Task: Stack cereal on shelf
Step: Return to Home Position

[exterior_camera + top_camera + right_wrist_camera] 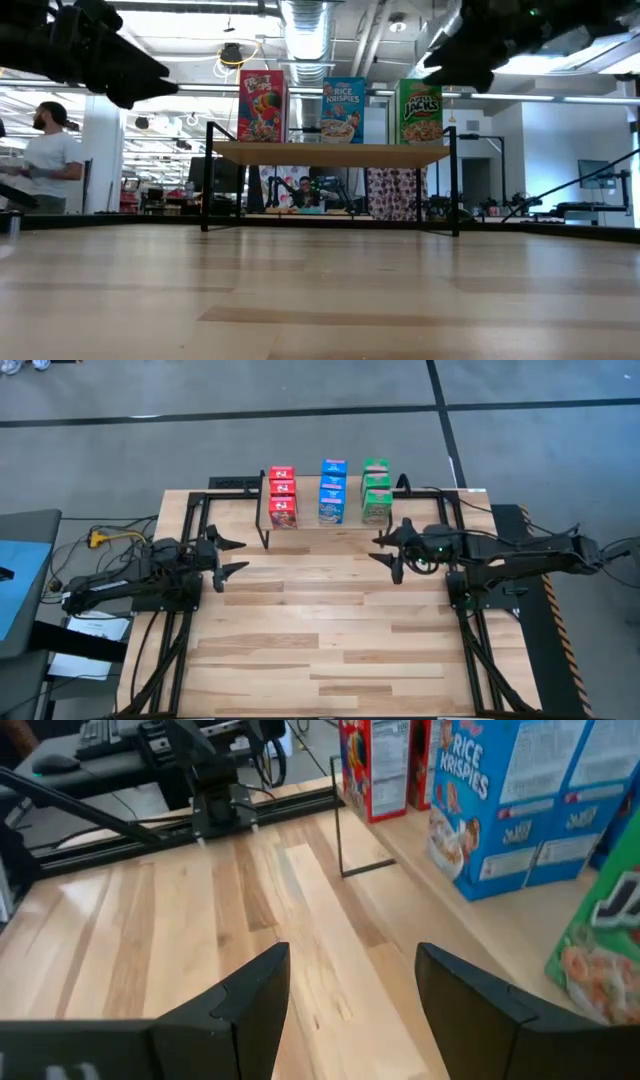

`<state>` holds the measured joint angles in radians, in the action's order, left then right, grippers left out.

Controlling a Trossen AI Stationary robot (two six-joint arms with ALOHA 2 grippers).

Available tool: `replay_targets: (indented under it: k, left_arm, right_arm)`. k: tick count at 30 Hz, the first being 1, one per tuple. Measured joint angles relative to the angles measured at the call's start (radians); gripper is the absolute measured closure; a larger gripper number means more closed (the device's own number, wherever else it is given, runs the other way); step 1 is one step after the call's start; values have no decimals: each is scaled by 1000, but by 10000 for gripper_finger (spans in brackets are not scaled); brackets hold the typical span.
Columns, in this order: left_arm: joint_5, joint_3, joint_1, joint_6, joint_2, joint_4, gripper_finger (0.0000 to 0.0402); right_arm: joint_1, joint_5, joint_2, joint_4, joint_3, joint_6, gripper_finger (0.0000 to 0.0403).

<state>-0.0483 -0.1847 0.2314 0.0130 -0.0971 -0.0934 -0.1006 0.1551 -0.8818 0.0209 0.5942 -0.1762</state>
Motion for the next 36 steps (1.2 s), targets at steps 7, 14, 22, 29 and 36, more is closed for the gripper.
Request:
replay_targets:
  k: [7,14,22,29,36]
  left_arm:
    - [0,36,0,-35,0,9,140]
    - [-1,41,0,-34,0,45,140]
    - [-1,41,0,-44,0,59,140]
    - [-1,41,0,-61,0,61,140]
    - [-1,41,0,-60,0,60,140]
  right_arm:
    - [10,1,79,-78,-121,-26,163]
    - [10,1,186,-211,-270,-28,163]
    - [10,1,309,-267,-387,-37,163]
    - [10,1,406,-312,-477,-36,163]
    - [10,-128,506,-424,-583,-36,163]
